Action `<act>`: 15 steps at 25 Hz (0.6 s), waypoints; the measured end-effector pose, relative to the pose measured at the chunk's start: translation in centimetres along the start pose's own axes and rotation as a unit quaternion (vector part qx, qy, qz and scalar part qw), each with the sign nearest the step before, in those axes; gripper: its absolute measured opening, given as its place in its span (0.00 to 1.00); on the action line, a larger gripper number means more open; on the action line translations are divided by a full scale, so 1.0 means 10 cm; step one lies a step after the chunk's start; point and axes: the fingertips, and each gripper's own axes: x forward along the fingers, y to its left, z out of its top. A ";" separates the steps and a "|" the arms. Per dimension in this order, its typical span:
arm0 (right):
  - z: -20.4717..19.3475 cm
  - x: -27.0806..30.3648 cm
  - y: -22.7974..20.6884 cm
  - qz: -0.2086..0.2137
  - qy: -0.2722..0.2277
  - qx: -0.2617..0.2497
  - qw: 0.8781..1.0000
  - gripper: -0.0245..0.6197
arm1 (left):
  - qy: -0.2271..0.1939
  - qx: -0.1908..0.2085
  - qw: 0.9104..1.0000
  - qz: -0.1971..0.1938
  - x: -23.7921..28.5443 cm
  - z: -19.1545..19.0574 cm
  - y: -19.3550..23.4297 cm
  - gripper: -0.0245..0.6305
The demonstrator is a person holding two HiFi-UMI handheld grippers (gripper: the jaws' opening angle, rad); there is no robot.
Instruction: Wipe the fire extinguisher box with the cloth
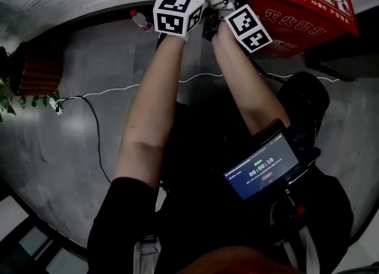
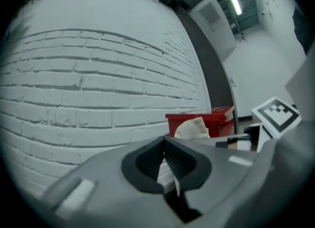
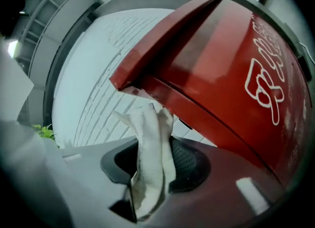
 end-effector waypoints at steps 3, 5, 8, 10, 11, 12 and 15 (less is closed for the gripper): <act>-0.10 0.09 -0.15 -0.017 -0.014 0.038 0.999 0.23 | 0.007 0.007 1.000 -0.011 0.06 -0.16 0.12 0.04; -0.06 0.06 -0.25 -0.026 -0.023 0.052 0.998 0.23 | 0.015 0.014 1.000 -0.023 0.10 -0.22 0.06 0.04; -0.05 0.02 -0.40 -0.045 -0.035 0.071 0.996 0.23 | 0.032 0.021 0.999 -0.038 0.17 -0.36 0.03 0.04; -0.17 0.03 -0.51 -0.060 -0.042 0.089 0.993 0.23 | 0.043 0.020 0.998 -0.044 0.18 -0.50 0.11 0.04; -0.23 0.04 -0.57 -0.067 -0.045 0.096 0.992 0.23 | 0.047 0.018 0.998 -0.045 0.17 -0.56 0.15 0.04; -0.28 0.03 -0.62 -0.073 -0.047 0.102 0.991 0.23 | 0.049 0.016 0.998 -0.045 0.16 -0.60 0.18 0.04; -0.30 -0.03 -0.75 -0.088 -0.054 0.112 0.988 0.23 | 0.056 0.017 0.997 -0.054 0.15 -0.66 0.13 0.04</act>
